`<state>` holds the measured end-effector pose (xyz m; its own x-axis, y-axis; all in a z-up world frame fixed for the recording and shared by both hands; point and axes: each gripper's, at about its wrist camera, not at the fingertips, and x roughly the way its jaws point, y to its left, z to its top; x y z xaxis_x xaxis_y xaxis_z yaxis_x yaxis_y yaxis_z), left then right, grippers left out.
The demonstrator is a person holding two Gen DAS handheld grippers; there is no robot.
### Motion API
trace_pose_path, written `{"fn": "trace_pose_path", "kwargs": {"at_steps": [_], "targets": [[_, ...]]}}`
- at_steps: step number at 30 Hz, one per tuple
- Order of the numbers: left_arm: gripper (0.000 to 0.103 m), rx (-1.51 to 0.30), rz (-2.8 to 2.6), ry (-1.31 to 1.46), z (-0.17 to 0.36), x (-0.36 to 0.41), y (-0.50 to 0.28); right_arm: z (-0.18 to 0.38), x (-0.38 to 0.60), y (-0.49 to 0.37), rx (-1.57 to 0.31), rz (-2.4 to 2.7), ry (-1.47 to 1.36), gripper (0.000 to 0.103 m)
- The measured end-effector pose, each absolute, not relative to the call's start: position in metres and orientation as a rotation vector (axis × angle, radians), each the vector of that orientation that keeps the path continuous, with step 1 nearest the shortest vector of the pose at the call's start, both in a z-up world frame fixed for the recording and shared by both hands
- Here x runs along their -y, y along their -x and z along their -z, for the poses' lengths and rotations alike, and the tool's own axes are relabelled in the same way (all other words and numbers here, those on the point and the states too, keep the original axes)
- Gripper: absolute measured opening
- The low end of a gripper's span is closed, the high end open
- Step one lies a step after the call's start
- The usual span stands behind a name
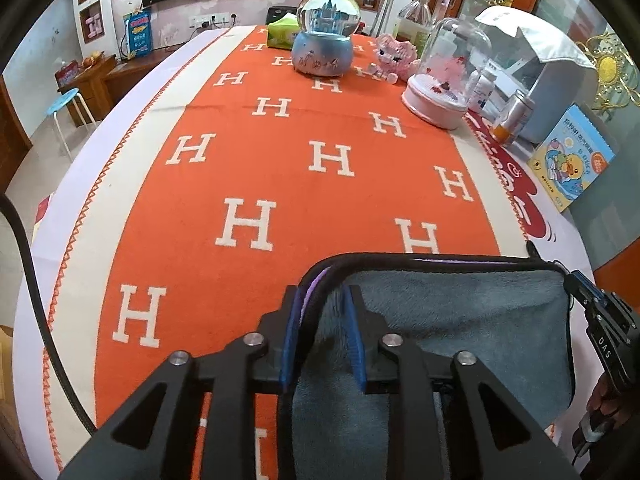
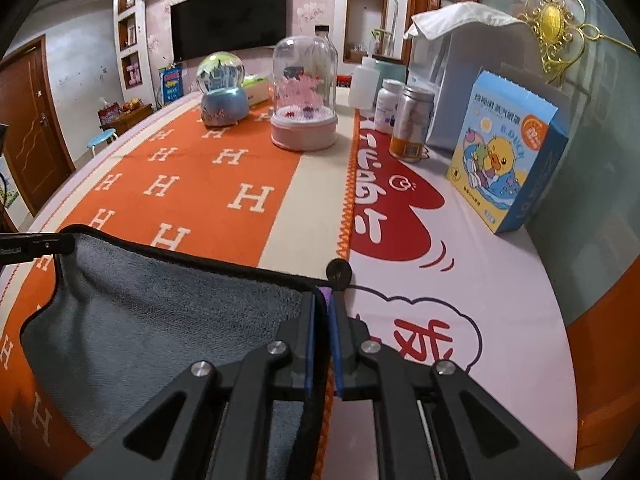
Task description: Fold towel
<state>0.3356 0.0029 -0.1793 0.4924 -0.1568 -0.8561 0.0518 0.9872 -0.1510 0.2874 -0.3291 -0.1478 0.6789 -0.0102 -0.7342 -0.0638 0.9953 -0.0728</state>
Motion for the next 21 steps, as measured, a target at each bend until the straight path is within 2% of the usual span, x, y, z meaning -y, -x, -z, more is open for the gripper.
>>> {"fn": "trace_pose_path", "kwargs": {"at_steps": [2, 5, 6, 8, 10, 16, 21], "targets": [[0.034, -1.043, 0.117, 0.111, 0.177, -0.004, -0.334, 0.147, 0.328, -0.287, -0.834, -0.024, 0.106, 0.028], [0.037, -1.03, 0.111, 0.112, 0.168, -0.006, -0.33, 0.139, 0.329, -0.282, -0.817, -0.009, 0.109, 0.039], [0.04, -1.02, 0.113, 0.112, 0.163, -0.006, -0.327, 0.136, 0.329, -0.28, -0.81, -0.004, 0.106, 0.04], [0.056, -0.994, 0.117, 0.11, 0.153, -0.006, -0.321, 0.127, 0.33, -0.274, -0.792, -0.004, 0.099, 0.045], [0.057, -0.959, 0.118, 0.11, 0.139, -0.007, -0.313, 0.12, 0.33, -0.269, -0.782, 0.004, 0.102, 0.047], [0.071, -0.928, 0.116, 0.132, 0.108, -0.01, -0.289, 0.089, 0.327, -0.243, -0.734, 0.019, 0.09, 0.049], [0.081, -0.875, 0.114, 0.142, 0.088, -0.018, -0.256, 0.068, 0.322, -0.213, -0.694, 0.016, 0.089, 0.061]]}}
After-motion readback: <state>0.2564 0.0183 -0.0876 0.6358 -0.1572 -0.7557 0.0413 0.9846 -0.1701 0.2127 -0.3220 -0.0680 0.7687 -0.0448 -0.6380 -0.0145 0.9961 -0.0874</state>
